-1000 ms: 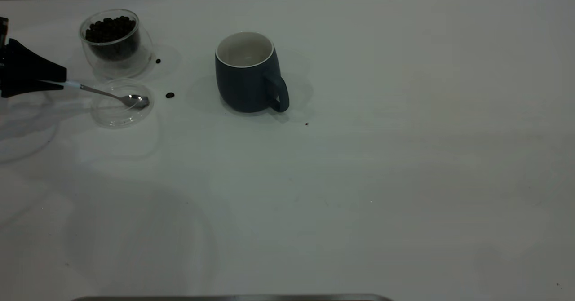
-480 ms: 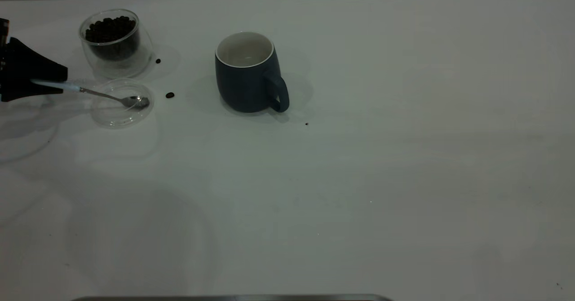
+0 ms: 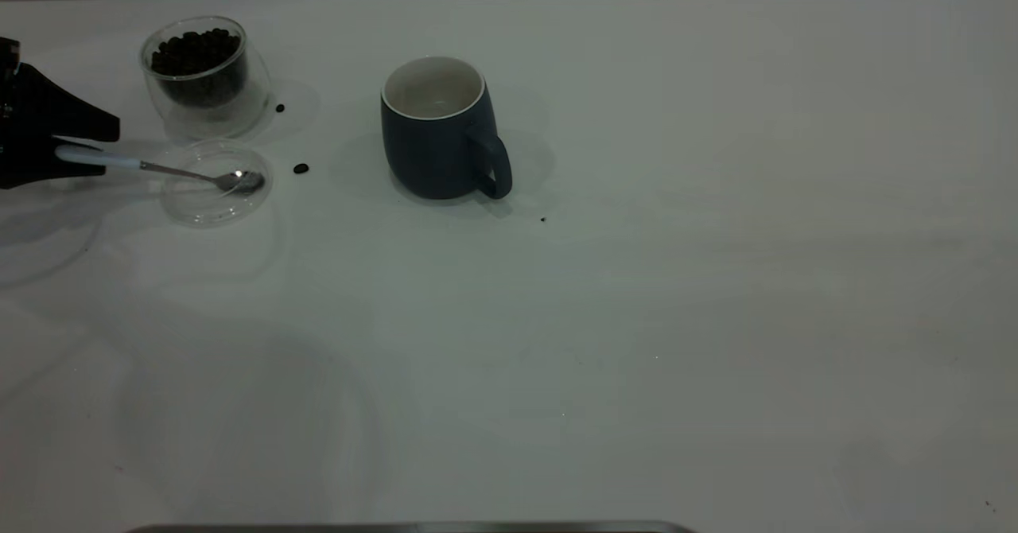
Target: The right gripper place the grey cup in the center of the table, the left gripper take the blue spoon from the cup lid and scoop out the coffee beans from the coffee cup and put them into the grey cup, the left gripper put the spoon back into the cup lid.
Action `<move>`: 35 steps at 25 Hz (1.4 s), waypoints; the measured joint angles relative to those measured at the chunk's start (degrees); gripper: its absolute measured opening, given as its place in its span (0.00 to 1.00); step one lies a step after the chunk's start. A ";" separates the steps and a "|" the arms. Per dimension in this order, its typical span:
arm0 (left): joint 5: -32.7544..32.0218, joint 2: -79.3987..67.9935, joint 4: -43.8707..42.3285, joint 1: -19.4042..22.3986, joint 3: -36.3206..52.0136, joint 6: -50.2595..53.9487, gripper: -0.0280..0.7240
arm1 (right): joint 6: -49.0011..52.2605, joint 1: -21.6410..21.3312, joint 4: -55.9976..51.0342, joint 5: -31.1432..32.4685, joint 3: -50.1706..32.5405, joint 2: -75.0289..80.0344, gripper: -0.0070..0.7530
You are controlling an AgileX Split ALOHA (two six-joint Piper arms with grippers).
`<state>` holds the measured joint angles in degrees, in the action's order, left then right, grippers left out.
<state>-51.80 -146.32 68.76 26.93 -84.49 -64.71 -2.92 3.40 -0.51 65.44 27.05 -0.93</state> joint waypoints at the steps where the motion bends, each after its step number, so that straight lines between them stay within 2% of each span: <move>1: 0.94 0.07 0.00 0.00 0.00 0.00 0.71 | 0.00 0.00 0.00 0.00 0.00 0.00 0.54; 8: 2.82 1.82 0.00 0.17 0.00 -0.34 0.76 | 0.00 0.00 0.00 0.00 0.00 0.00 0.54; 17: 2.62 6.04 0.14 5.02 0.00 -0.91 0.76 | -0.05 0.00 0.00 0.00 0.00 0.00 0.54; 23: 0.60 9.45 0.85 6.12 0.00 -0.93 0.76 | 0.01 0.00 0.00 0.00 0.00 0.00 0.54; 30: -3.53 19.76 8.40 6.31 0.00 -1.18 0.76 | 0.01 0.00 0.00 0.00 0.00 0.00 0.54; 35: -4.74 30.71 8.59 6.31 0.00 -1.02 0.76 | 0.01 0.00 0.00 0.00 0.00 0.00 0.54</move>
<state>-56.55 -115.61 77.35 33.23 -84.49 -65.73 -2.92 3.40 -0.51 65.44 27.05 -0.93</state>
